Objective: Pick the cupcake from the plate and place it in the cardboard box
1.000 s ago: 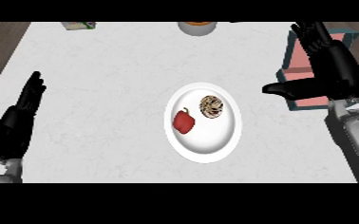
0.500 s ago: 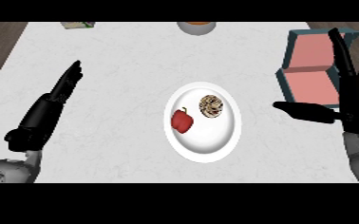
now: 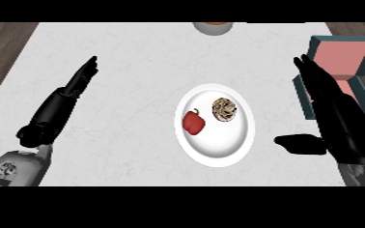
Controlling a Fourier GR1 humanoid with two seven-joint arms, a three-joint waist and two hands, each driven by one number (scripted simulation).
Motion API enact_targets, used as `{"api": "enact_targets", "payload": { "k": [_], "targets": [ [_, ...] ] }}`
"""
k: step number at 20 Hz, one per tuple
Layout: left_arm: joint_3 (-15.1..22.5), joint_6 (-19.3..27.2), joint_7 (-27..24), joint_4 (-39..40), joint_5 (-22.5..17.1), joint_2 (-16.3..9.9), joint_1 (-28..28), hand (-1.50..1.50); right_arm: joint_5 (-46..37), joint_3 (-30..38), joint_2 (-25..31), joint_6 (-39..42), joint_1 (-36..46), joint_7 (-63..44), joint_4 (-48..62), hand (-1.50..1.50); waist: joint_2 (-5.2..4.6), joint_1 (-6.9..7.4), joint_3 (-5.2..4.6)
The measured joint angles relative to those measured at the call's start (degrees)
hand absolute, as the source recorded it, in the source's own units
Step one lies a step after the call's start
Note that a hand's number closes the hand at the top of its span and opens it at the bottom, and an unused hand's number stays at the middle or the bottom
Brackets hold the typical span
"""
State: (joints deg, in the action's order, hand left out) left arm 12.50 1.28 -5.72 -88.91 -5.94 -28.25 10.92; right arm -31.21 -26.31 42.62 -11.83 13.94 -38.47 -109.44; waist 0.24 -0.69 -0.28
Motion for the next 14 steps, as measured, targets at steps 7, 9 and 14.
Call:
{"api": "enact_targets", "payload": {
  "k": [7,9,14],
  "targets": [
    [0.04,-1.91,-0.11,1.58,-0.02,0.71,2.14,0.0,-0.94,-9.21,-7.45,18.24,11.19,-18.96,-0.12,-1.5,-0.24,1.63,0.03],
    [0.02,-2.11,0.27,0.96,0.11,0.8,2.2,0.0,-0.51,-10.24,-10.6,21.52,15.01,-21.45,2.56,-1.5,-0.25,2.0,0.06],
    [0.2,-1.9,1.0,1.88,0.86,2.15,3.2,0.0,0.29,-12.18,-18.6,24.83,20.8,-25.3,9.52,-1.5,-0.25,1.84,0.11]
  ]
}}
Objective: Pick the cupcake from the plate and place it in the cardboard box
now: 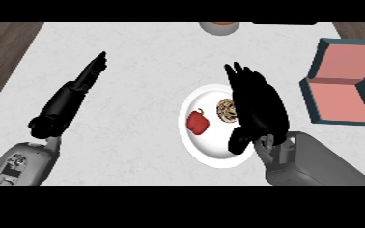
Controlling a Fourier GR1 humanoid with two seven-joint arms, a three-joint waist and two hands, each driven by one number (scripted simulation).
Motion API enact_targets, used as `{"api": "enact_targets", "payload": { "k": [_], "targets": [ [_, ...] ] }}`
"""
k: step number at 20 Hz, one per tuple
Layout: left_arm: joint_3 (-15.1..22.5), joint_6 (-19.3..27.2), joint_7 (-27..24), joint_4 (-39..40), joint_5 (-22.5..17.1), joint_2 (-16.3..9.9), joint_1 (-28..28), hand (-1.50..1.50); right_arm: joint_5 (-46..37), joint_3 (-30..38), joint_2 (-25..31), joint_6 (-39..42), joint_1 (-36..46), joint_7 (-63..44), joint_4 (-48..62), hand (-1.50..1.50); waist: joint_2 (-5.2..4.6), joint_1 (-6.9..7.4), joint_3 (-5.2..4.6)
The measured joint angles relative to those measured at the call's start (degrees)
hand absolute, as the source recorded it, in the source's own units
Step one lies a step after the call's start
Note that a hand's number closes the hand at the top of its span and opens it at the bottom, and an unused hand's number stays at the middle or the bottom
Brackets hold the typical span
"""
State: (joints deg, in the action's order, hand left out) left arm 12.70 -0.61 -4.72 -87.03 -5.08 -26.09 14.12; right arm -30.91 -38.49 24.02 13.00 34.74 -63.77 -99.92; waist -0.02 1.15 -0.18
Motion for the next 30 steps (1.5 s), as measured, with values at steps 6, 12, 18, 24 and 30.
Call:
{"api": "enact_targets", "payload": {
  "k": [6,12,18,24,30],
  "targets": [
    [-0.62,-0.19,-0.73,0.46,0.84,0.57,-0.24,0.0,-1.07,-0.19,-7.62,1.32,2.61,-1.56,7.75,-1.5,0.04,-0.42,0.07],
    [-1.51,-0.82,-0.65,-0.05,1.07,0.75,-1.26,0.0,-4.37,0.04,-11.87,1.99,2.8,-1.29,13.23,-1.5,0.12,-0.69,0.11],
    [-2.63,-1.17,-0.56,0.74,1.94,1.23,-0.24,0.0,-8.84,0.98,-14.71,2.51,2.77,-0.5,17.75,-1.5,0.09,-1.0,0.13],
    [-2.92,-1.84,-1.23,1.05,2.99,2.03,-0.96,0.0,-12.94,2.28,-16.92,2.94,1.81,1.05,22.86,-1.5,0.05,-0.96,0.15],
    [-3.68,-2.39,-1.06,0.64,3.77,2.96,-1.46,0.0,-15.99,5.38,-18.04,3.95,1.49,2.48,26.22,-1.5,0.05,-1.03,0.17]
  ]
}}
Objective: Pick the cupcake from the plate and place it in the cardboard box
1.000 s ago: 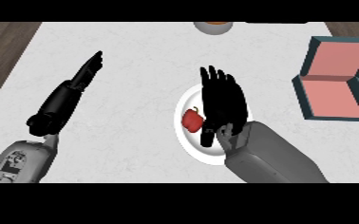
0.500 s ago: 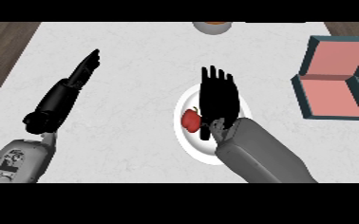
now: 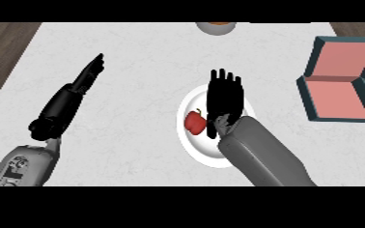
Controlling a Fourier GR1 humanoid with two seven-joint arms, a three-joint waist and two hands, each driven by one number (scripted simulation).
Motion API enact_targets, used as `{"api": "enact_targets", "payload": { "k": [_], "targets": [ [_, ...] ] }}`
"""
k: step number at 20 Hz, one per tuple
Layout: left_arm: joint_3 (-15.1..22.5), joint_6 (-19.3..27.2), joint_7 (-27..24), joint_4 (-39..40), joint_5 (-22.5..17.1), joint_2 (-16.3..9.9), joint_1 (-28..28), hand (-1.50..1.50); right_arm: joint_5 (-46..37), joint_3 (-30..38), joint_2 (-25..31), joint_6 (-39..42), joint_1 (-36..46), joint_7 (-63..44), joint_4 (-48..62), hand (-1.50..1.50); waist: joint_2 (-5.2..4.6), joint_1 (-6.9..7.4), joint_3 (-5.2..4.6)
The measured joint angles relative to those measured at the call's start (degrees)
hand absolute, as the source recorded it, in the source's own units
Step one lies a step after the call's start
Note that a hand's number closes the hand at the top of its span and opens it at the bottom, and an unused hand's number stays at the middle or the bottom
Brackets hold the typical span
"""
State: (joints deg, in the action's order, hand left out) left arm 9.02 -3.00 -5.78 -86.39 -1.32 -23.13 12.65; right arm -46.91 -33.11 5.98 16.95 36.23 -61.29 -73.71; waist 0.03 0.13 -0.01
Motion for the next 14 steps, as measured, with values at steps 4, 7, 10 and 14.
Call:
{"api": "enact_targets", "payload": {
  "k": [4,7,10,14],
  "targets": [
    [-1.18,-1.0,0.86,-0.5,0.5,0.47,0.34,0.0,-2.3,1.86,-0.74,0.39,-1.7,1.69,0.59,-1.5,0.01,-0.05,0.0],
    [-1.76,-2.0,1.19,-0.57,0.82,1.32,0.41,0.0,-4.23,2.76,-2.19,0.24,-3.12,2.83,1.69,-1.5,0.0,-0.04,0.01],
    [-2.83,-3.03,0.95,-0.11,1.32,1.75,0.75,0.0,-5.91,4.26,-3.16,0.14,-3.98,4.13,3.47,-1.5,-0.03,-0.02,0.01],
    [-3.54,-3.82,1.73,-1.77,1.87,2.12,-0.34,0.0,-8.16,6.67,-2.8,-0.37,-4.3,5.47,6.91,-1.5,-0.03,0.09,0.02]
  ]
}}
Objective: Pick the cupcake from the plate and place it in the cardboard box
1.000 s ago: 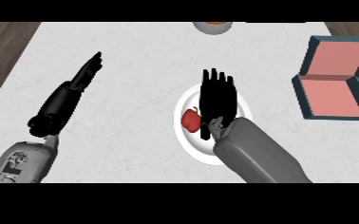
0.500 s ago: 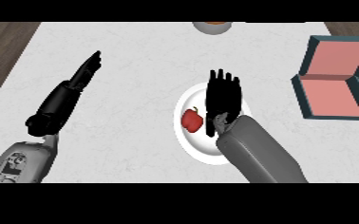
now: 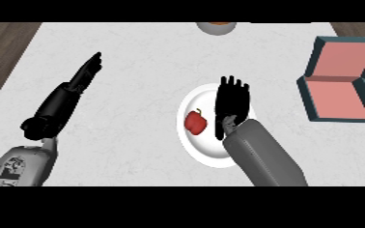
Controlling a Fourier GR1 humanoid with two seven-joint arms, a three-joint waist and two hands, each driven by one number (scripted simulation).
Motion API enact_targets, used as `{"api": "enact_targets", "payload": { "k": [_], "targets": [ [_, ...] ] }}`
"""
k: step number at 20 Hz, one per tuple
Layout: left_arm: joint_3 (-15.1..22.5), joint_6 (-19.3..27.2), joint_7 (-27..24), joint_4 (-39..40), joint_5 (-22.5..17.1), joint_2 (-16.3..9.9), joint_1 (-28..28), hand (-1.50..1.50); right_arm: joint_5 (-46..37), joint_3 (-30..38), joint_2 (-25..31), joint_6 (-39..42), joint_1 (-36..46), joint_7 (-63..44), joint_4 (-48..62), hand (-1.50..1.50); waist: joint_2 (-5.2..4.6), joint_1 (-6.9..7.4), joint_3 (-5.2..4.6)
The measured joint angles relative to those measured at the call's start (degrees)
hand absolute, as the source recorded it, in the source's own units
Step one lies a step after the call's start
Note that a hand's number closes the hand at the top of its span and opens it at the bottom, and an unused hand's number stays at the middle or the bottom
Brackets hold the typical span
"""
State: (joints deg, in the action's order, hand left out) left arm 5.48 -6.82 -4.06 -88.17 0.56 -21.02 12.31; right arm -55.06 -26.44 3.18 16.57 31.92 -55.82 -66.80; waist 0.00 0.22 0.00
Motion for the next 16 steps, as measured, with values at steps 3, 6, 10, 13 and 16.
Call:
{"api": "enact_targets", "payload": {
  "k": [3,6,10,13,16],
  "targets": [
    [-0.33,-0.27,-0.55,-0.17,0.89,0.77,-0.6,0.0,-1.81,-0.05,-0.56,-0.56,-1.6,-0.12,0.02,-1.5,0.01,-0.08,0.0],
    [-0.55,-0.46,-0.61,-0.15,2.06,1.91,-1.02,0.0,-3.2,1.58,-0.92,-0.76,-2.12,0.8,1.14,-1.5,0.0,-0.09,0.0],
    [-2.83,-2.52,-0.17,1.11,2.04,1.85,0.93,0.0,-4.37,2.8,-1.93,-1.36,-3.26,2.22,1.85,1.5,-0.01,-0.13,-0.01],
    [-4.07,-3.71,0.15,0.83,1.72,1.81,1.3,0.0,-4.94,3.26,-2.01,-1.85,-1.96,5.46,4.74,1.5,-0.03,-0.02,0.0],
    [-3.91,-3.26,-1.21,2.35,3.1,2.84,1.32,0.0,-6.94,2.64,-0.88,-4.21,-1.37,9.59,6.37,1.5,0.0,-0.03,-0.02]
  ]
}}
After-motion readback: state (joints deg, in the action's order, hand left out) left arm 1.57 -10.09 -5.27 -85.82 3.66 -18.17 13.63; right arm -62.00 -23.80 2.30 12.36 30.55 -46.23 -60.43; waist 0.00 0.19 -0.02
